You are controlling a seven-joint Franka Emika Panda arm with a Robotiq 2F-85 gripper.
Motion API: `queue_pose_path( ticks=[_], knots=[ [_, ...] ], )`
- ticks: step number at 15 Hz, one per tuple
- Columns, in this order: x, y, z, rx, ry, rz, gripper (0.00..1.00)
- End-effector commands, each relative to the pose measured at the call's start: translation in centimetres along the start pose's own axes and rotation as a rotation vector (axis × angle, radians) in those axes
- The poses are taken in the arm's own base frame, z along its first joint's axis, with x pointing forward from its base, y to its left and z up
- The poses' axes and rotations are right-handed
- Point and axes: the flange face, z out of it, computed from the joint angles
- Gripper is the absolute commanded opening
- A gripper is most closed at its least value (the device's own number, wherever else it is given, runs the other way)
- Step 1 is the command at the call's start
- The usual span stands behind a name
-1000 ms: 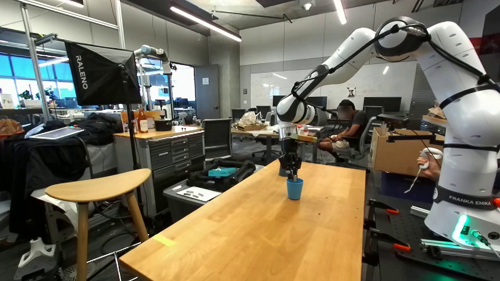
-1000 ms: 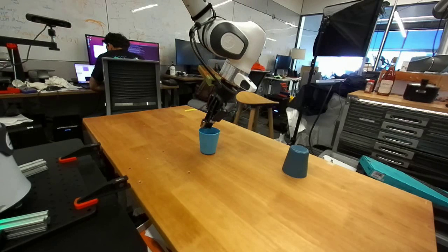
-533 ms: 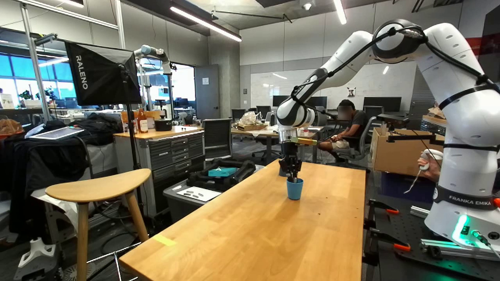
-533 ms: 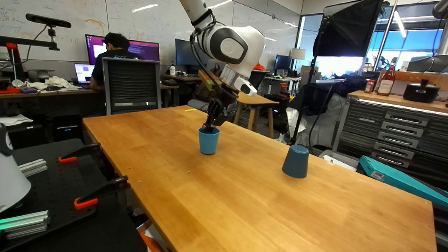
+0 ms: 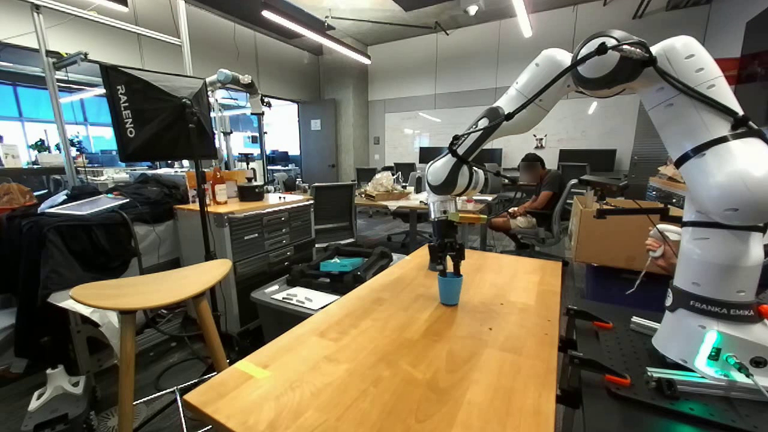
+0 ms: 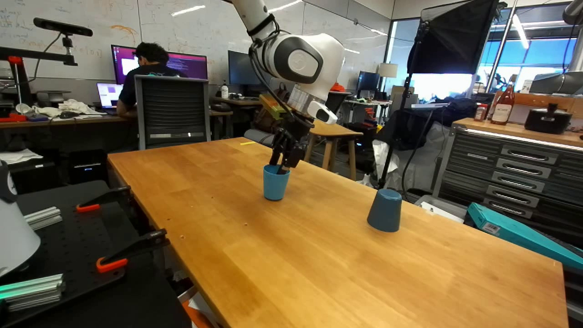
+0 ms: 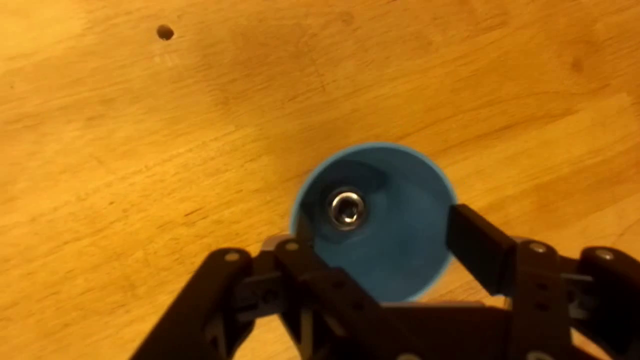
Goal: Place the silver object in the light blue cup
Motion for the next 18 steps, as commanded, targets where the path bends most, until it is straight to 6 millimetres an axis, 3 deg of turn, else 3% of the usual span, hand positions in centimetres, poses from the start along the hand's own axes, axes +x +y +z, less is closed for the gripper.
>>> queue_pose_path(
  ticks=[1, 4, 6, 10, 14, 18],
  knots=[
    [-0.4, 0.3, -1.3, -0.032, 0.016, -0.007, 0.95],
    [-0.8, 0.4, -2.5, -0.045, 0.024, -0.028, 1.00],
    [-1.3, 0.6, -4.7, -0.057, 0.035, -0.054, 1.00],
    [-3.9, 0.6, -11.3, -0.154, 0.081, -0.156, 1.00],
    [-7.5, 0.9, -18.8, -0.309, 0.134, -0.278, 1.00],
    [-11.0, 0.8, -25.5, -0.356, 0.237, -0.342, 1.00]
  ],
)
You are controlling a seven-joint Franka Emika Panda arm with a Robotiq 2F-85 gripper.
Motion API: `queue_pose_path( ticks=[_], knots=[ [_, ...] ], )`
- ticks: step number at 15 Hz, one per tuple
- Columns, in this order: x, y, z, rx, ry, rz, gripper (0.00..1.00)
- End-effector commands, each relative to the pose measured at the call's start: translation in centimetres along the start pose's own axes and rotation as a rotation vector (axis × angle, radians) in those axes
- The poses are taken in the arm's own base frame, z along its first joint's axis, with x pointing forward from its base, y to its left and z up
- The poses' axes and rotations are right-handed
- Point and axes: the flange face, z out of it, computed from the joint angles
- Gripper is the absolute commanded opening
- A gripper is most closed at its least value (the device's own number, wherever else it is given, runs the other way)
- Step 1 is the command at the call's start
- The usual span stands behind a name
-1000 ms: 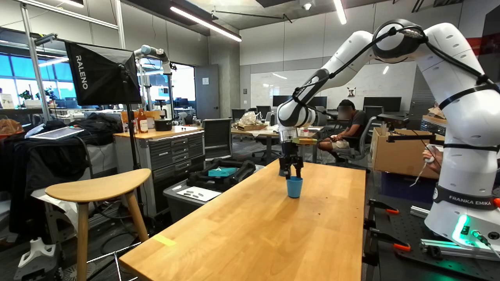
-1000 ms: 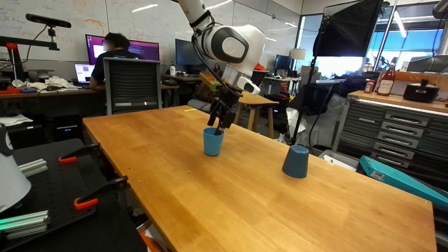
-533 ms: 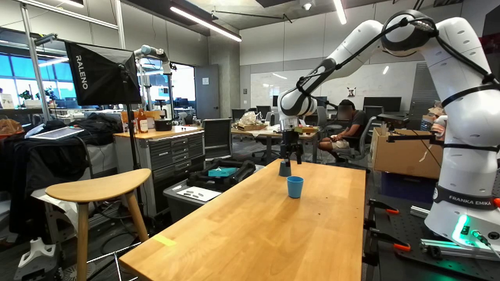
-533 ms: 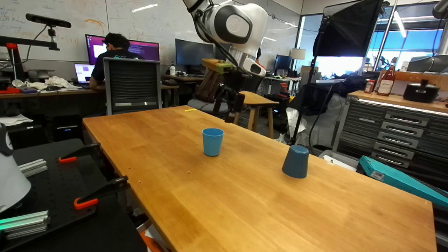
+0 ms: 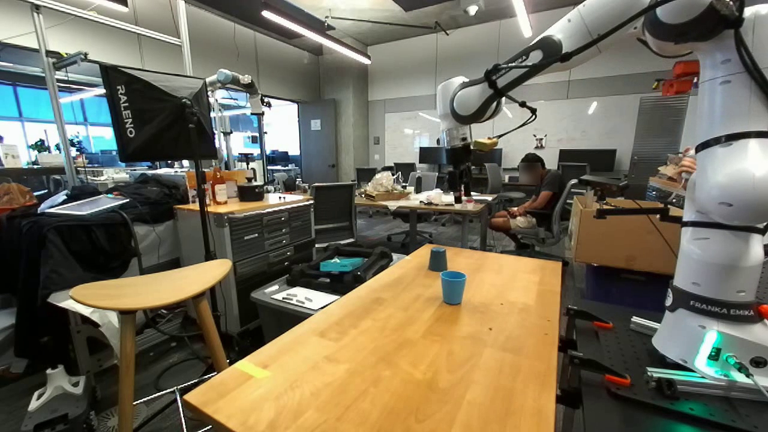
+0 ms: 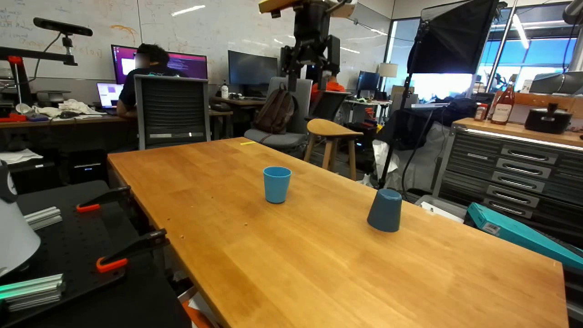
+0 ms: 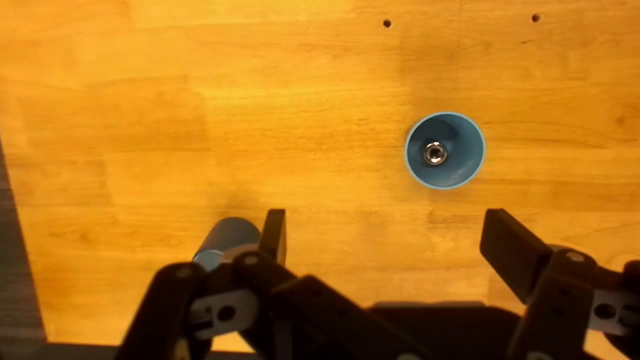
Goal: Place the silver object in the light blue cup
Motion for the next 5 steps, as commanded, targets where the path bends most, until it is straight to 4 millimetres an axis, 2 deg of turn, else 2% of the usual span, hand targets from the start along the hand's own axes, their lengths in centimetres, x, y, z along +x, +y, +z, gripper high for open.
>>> queue_pose_path(
  ticks=[1, 2, 4, 5],
  knots=[
    [-2.8, 0.9, -5.7, -0.015, 0.049, -0.056, 1.00],
    [-1.3, 0.5, -3.4, -0.012, 0.042, -0.022, 1.00],
    [-2.4, 0.7, -5.3, -0.014, 0.056, -0.033, 1.00],
    [-2.5, 0.8, -5.6, -0.015, 0.059, -0.035, 1.00]
  ],
)
